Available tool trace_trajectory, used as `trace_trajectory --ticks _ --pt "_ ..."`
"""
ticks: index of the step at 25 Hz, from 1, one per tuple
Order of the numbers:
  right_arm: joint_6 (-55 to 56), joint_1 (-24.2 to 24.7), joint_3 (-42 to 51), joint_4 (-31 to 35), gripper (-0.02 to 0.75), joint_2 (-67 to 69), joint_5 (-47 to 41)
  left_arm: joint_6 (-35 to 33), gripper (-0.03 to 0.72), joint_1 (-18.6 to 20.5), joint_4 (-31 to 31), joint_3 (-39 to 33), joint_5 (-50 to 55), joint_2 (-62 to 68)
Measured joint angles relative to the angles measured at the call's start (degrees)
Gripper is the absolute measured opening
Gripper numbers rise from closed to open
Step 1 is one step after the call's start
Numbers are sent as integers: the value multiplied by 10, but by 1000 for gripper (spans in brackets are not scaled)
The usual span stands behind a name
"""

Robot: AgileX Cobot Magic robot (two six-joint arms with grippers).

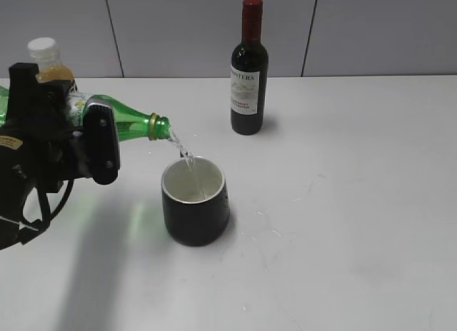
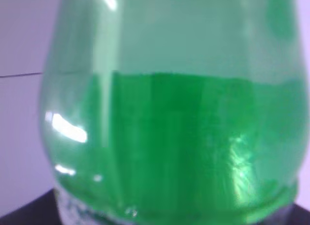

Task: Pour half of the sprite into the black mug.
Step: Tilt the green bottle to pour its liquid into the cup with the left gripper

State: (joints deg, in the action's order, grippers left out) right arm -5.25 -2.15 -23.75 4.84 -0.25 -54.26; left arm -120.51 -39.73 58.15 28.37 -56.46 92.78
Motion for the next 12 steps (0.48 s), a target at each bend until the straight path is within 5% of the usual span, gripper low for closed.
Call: trace_trajectory --ticks 12 --pt "0 0 0 0 580 0 0 0 463 0 -15 0 -17 0"
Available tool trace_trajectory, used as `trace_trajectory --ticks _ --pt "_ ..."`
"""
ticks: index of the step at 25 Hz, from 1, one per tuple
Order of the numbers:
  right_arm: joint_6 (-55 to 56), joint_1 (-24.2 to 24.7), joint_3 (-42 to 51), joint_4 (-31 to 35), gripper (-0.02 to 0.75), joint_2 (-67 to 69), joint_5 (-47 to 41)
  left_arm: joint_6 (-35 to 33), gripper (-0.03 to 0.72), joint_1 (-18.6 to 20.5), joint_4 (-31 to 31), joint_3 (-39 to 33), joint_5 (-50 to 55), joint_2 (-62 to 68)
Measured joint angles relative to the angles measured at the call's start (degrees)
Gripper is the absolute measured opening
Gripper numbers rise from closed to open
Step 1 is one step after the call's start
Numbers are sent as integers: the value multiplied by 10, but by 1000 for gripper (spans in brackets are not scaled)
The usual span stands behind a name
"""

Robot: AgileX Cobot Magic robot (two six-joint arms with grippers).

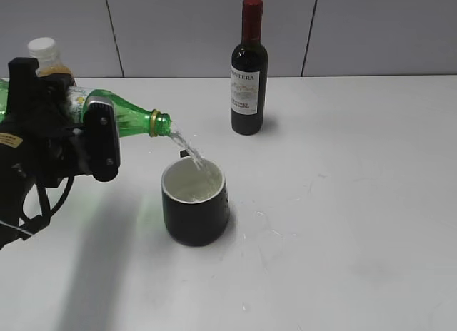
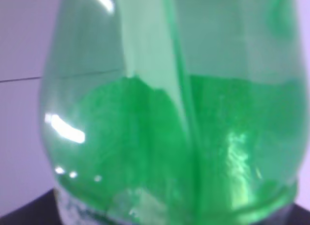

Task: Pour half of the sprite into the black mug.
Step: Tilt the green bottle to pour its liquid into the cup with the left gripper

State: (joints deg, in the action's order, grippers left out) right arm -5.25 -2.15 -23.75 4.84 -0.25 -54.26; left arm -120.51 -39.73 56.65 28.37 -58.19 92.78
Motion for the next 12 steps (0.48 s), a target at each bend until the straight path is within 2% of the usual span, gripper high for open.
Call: trace_trajectory --ticks 4,12 --pt "0 0 0 0 580 0 0 12 463 0 4 0 3 0" --pt "0 0 0 0 580 0 0 113 463 0 52 0 41 0"
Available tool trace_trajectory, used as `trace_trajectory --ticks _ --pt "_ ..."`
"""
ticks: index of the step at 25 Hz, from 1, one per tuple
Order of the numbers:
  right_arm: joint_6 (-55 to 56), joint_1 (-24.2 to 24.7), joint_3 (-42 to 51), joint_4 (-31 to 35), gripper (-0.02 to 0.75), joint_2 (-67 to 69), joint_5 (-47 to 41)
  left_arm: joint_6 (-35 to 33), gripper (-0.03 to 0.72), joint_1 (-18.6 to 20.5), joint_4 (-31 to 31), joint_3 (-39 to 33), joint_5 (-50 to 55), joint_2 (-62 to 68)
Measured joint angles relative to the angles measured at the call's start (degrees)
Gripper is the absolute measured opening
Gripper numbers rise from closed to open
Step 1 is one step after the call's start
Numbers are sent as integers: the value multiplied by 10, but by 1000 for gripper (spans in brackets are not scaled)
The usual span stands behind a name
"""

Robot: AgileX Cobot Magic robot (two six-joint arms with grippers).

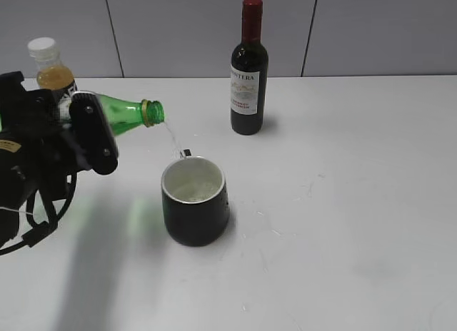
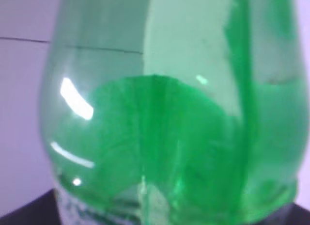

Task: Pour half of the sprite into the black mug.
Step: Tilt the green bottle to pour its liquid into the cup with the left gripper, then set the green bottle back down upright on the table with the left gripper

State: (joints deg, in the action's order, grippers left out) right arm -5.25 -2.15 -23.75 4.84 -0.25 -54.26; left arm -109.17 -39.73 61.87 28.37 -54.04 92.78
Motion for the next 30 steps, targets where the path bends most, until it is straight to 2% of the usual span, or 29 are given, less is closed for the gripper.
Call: trace_trajectory --ticks 5,10,17,22,27,30 --pt "0 0 0 0 580 0 0 153 463 0 -1 0 1 0" --pt "0 0 0 0 580 0 0 399 463 0 -47 0 6 0" --pt "0 0 0 0 580 0 0 669 463 12 -200 0 6 0" --pt "0 0 0 0 580 0 0 866 463 80 -295 0 5 0" --pt "0 0 0 0 580 0 0 1050 463 165 -488 1 -36 24" --pt "0 0 0 0 580 0 0 1112 463 203 -584 3 -102 67"
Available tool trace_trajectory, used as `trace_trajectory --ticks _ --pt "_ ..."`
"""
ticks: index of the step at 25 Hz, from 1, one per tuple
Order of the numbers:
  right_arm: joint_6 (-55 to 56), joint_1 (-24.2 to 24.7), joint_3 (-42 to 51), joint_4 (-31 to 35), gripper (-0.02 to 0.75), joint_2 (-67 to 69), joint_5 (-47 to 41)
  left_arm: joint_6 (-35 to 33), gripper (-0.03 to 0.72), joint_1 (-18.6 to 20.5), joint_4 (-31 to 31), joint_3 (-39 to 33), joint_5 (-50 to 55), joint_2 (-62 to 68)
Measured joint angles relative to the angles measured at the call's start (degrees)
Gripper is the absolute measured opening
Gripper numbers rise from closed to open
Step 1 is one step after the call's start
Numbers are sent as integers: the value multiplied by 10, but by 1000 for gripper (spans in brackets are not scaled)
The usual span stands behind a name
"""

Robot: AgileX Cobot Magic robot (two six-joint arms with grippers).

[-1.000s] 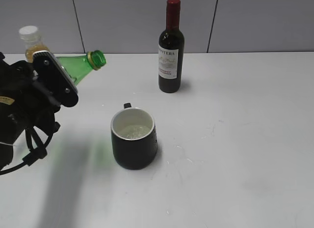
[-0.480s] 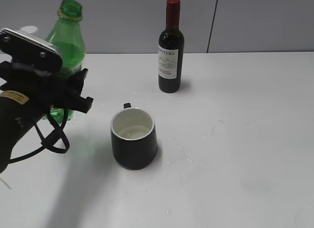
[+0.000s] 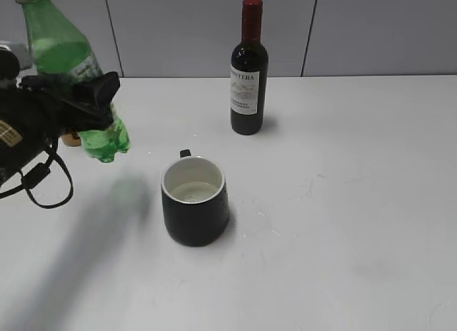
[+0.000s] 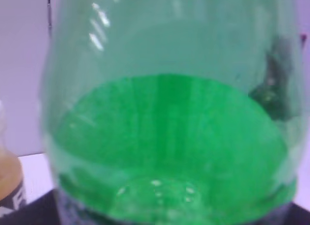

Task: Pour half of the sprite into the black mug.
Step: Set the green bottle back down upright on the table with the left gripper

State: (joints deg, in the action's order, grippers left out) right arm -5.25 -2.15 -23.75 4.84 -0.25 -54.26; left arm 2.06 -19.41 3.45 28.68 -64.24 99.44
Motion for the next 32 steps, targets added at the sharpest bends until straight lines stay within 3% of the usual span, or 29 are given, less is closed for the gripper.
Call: trace_trajectory --ticks 6,20,32 --pt "0 0 0 0 580 0 0 32 463 13 -66 59 -18 78" --pt "0 0 0 0 580 0 0 -3 463 13 -75 232 -21 220" --pt "0 0 0 0 580 0 0 -7 463 13 -77 274 20 268"
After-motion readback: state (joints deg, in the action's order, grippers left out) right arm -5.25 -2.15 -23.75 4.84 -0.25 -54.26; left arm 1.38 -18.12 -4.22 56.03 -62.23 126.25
